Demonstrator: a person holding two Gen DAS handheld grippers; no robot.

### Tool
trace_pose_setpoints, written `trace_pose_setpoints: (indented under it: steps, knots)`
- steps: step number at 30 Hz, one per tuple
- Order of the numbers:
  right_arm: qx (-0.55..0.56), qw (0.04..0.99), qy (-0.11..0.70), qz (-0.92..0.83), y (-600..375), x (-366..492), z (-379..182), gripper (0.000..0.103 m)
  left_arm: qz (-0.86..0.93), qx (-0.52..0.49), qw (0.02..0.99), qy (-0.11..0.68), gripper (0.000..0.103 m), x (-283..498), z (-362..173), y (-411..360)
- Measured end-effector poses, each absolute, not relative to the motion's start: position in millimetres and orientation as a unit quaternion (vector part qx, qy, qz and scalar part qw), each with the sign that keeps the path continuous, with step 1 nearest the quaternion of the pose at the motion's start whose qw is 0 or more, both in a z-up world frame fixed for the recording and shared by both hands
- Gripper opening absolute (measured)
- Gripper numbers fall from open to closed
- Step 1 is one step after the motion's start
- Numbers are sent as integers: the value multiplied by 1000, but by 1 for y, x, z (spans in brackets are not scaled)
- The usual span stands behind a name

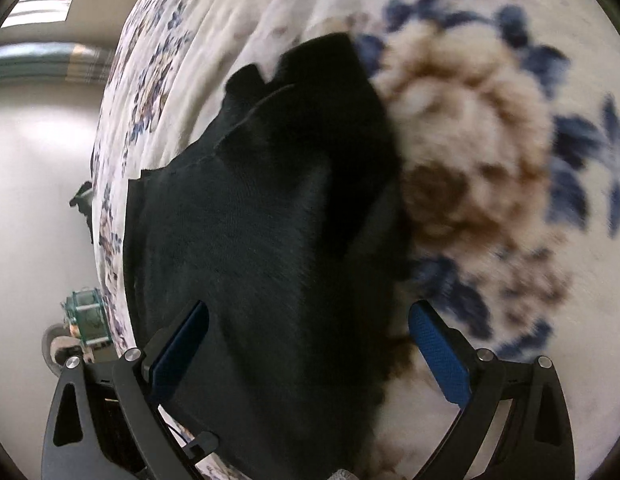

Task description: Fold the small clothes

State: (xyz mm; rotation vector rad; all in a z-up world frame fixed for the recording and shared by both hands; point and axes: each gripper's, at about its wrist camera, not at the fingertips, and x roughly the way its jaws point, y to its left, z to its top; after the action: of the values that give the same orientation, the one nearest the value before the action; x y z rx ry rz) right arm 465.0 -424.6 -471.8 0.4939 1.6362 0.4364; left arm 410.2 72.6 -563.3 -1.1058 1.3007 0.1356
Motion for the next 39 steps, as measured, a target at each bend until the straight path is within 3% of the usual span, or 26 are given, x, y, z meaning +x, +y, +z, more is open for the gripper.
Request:
trace_pose_setpoints:
  steps: [10, 21, 22, 23, 24, 25, 26, 28, 32, 39]
  knots:
    - [208, 634, 717, 202, -402, 480, -481, 102, 62, -484, 656, 575, 97, 411, -567, 74]
    - [278, 629, 701, 186, -404, 495, -491, 101, 58, -517, 643, 562, 97, 410, -573, 87]
    - [277, 632, 700, 184, -406, 494, -491, 96, 58, -519, 643, 559, 97, 409, -573, 88]
    - [269, 639, 699, 177, -406, 494, -489, 83, 58, -522, 645, 555, 97, 408, -572, 88]
    - [263, 642, 698, 177, -406, 492, -488, 74, 57, -521, 652, 548, 91, 408, -570, 89]
    - [263, 644, 695, 180, -409, 489, -487, 57, 57, -510, 665, 542, 70, 408, -565, 89]
    - [272, 642, 693, 181, -411, 488, -486, 47, 55, -503, 677, 534, 61, 406, -561, 91]
    - [284, 642, 690, 179, -416, 483, -486, 34, 48, -505, 685, 523, 32, 402, -557, 96]
    - [297, 652, 677, 167, -419, 472, -475, 24, 29, -513, 682, 521, 25, 401, -551, 108]
    - [378, 655, 635, 154, -444, 411, -435, 21, -55, -481, 678, 553, 25, 416, -537, 139]
